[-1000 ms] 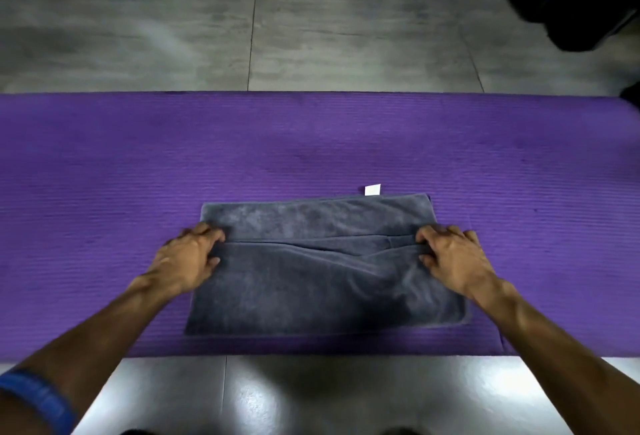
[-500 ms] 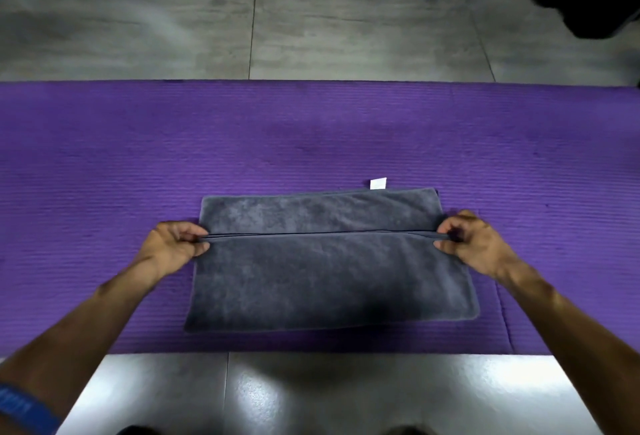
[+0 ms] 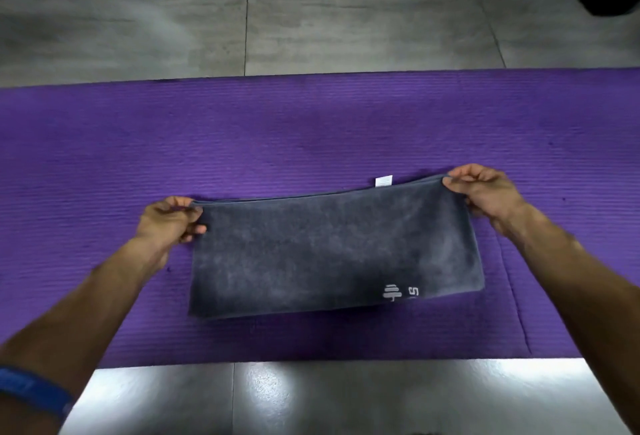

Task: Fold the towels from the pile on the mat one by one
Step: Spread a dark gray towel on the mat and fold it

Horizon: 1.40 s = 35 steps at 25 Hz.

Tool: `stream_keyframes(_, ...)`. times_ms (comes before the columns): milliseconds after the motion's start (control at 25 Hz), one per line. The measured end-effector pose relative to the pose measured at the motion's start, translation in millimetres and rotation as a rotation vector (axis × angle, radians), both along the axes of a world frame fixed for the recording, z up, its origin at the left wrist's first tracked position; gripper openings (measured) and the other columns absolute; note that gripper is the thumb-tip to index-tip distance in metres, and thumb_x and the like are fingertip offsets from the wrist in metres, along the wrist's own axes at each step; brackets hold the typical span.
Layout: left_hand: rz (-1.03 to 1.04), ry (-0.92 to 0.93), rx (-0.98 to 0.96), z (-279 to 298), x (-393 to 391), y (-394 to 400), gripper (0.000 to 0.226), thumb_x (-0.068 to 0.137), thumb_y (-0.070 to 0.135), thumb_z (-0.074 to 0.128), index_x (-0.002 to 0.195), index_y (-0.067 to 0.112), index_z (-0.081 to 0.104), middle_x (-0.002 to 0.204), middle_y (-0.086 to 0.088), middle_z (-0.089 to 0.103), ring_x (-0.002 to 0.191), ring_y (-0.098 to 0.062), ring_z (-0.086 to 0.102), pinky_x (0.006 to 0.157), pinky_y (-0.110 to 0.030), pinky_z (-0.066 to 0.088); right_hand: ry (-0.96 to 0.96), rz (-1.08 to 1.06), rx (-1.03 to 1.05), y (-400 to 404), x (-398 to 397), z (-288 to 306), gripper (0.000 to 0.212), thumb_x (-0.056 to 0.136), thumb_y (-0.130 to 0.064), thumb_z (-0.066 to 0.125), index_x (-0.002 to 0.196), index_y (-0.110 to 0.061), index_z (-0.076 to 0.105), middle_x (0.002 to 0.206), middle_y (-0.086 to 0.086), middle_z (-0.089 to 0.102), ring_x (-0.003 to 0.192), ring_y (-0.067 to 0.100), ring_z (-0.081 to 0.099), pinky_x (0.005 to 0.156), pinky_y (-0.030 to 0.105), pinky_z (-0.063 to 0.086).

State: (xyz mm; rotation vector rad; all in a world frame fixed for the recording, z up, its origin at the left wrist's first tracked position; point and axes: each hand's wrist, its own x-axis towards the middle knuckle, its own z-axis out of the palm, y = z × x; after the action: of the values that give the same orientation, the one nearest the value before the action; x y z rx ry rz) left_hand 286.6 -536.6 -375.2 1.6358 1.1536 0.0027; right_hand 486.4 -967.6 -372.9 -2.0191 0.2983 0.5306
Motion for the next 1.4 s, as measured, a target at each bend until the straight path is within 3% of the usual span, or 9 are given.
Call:
stream_keyframes(160,-0.519,-0.039,0.777,-21,-16,-36,0.025,0.086,0.019,0.051,0.109,0.013,0.060,0.108,-0.015,0.061,0.099,-0.033,0.060,0.088,-0.042,0.049,-0.665,0.121,-0.383,28,-52,-20,0.013,0.091,-0.016,0.058,0.102,-0.010,0.061,0.100,0.011,0.064,0.089,0.029,0.059,0.084,0.043,0.047)
stream_keyframes(320,-0.964,0.096,0.823,-61,-47,-84,0.064,0.094,0.052,0.029,0.151,0.025,0.029,0.160,-0.004,0.020,0.147,-0.026,0.019,0.118,-0.047,0.018,-0.669,0.519,-0.678,51,-116,-56,0.048,0.097,-0.038,0.037,0.137,-0.017,0.051,0.148,0.009,0.046,0.134,0.028,0.041,0.111,0.048,0.030)
stream_keyframes(440,-0.878,0.221,0.856,-75,-46,-68,0.075,0.088,0.068,0.020,0.154,0.034,0.012,0.163,0.001,0.002,0.150,-0.024,0.000,0.119,-0.048,0.004,-0.511,0.594,-0.863,36,-108,-75,0.067,0.097,-0.057,0.021,0.157,-0.028,0.012,0.164,0.003,0.010,0.151,0.030,0.003,0.121,0.051,-0.003)
stream_keyframes(640,-0.752,0.280,0.757,-66,-30,-52,0.082,0.082,0.074,0.016,0.154,0.036,0.010,0.163,-0.001,-0.004,0.150,-0.022,-0.005,0.119,-0.049,0.003,-0.435,0.600,-0.905,40,-102,-73,0.073,0.093,-0.066,0.015,0.156,-0.034,-0.002,0.165,-0.001,0.000,0.151,0.032,-0.008,0.119,0.058,-0.005)
stream_keyframes(920,-0.282,0.144,0.683,-51,-123,-98,0.074,0.079,0.029,0.070,0.141,0.001,0.042,0.126,-0.030,0.053,0.109,-0.047,0.052,0.097,-0.052,0.040,-0.349,0.639,-0.883,39,-89,-67,0.080,0.084,-0.076,0.014,0.154,-0.041,-0.005,0.164,-0.007,-0.008,0.150,0.033,-0.009,0.116,0.063,0.001)
stream_keyframes(1000,-0.186,0.089,0.475,-54,-137,-92,0.067,0.077,0.006,0.079,0.136,0.001,0.048,0.123,-0.030,0.056,0.107,-0.038,0.057,0.095,-0.037,0.045,-0.291,0.709,-0.858,35,-76,-60,0.083,0.082,-0.081,0.018,0.152,-0.043,-0.006,0.163,-0.011,-0.012,0.150,0.032,-0.010,0.115,0.063,0.005)
stream_keyframes(1120,0.166,-0.083,-0.215,-37,-120,-75,0.044,0.067,-0.007,0.075,0.103,0.015,0.064,0.106,-0.021,0.066,0.087,-0.024,0.067,0.064,-0.023,0.054,-0.285,0.697,-0.857,40,-73,-42,0.083,0.084,-0.077,0.025,0.155,-0.036,0.011,0.165,-0.004,0.000,0.150,0.034,-0.001,0.116,0.059,0.011)
stream_keyframes(1280,0.120,-0.302,-0.345,16,-84,-104,0.028,0.071,-0.005,0.068,0.085,0.018,0.061,0.082,-0.012,0.057,0.064,-0.013,0.059,0.055,-0.021,0.049,-0.632,0.520,-0.486,71,-121,-8,0.063,0.086,-0.056,0.043,0.136,-0.020,0.053,0.152,0.005,0.041,0.141,0.029,0.036,0.110,0.051,0.033)
stream_keyframes(1400,-0.195,-0.333,-0.127,47,-59,-168,0.033,0.064,0.002,0.067,0.090,0.021,0.060,0.076,-0.013,0.056,0.069,-0.018,0.053,0.062,-0.028,0.047,-0.080,0.368,0.322,106,-152,39,0.044,0.092,-0.043,0.062,0.133,-0.027,0.056,0.133,-0.009,0.058,0.122,0.008,0.054,0.102,0.030,0.045)
